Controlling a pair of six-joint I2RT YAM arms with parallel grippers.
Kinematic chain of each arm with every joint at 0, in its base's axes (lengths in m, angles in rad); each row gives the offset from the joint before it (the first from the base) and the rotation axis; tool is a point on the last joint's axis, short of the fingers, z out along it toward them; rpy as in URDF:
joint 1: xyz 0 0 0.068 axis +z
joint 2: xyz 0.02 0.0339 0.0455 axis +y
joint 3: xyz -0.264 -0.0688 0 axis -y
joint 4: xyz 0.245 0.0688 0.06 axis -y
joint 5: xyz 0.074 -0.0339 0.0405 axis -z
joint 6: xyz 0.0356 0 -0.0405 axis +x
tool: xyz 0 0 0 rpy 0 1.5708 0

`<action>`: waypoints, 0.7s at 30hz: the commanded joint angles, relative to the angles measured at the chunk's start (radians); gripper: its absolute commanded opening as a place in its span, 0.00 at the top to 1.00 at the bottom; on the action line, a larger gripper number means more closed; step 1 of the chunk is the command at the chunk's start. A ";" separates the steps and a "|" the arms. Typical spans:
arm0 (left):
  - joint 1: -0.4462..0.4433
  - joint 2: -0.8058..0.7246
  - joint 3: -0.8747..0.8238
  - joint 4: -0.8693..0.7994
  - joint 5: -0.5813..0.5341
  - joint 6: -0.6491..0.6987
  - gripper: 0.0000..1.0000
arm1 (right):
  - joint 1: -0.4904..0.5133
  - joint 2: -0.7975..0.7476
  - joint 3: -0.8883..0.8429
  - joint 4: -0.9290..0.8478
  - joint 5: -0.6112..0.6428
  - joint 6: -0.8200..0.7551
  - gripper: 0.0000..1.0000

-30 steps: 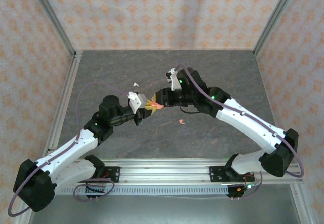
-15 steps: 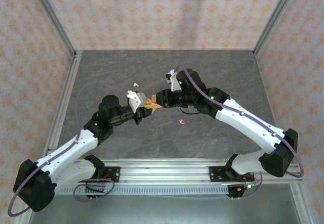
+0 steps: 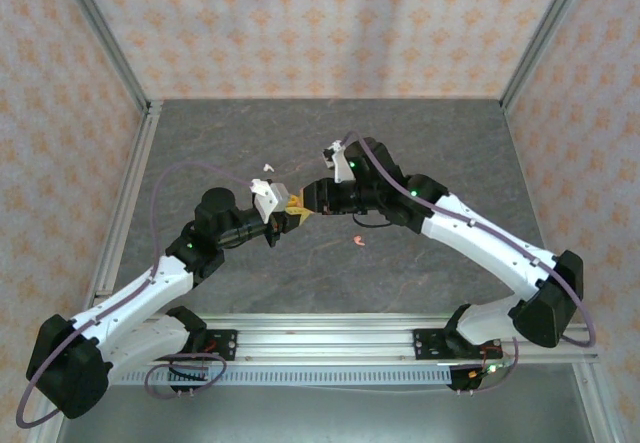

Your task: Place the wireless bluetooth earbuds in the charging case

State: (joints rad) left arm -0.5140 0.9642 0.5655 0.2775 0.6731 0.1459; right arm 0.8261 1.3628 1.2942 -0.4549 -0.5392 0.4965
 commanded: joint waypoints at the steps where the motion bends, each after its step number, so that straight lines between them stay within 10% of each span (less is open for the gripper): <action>1: 0.005 -0.011 0.014 0.056 0.019 -0.010 1.00 | 0.005 0.024 0.037 -0.065 0.053 -0.002 0.70; 21: 0.006 -0.019 -0.007 0.047 -0.059 0.002 1.00 | 0.005 -0.008 0.143 -0.175 0.173 0.115 0.45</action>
State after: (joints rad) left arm -0.5140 0.9642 0.5655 0.2813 0.6559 0.1467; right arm 0.8288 1.3773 1.3972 -0.5900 -0.4004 0.5648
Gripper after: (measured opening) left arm 0.161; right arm 0.548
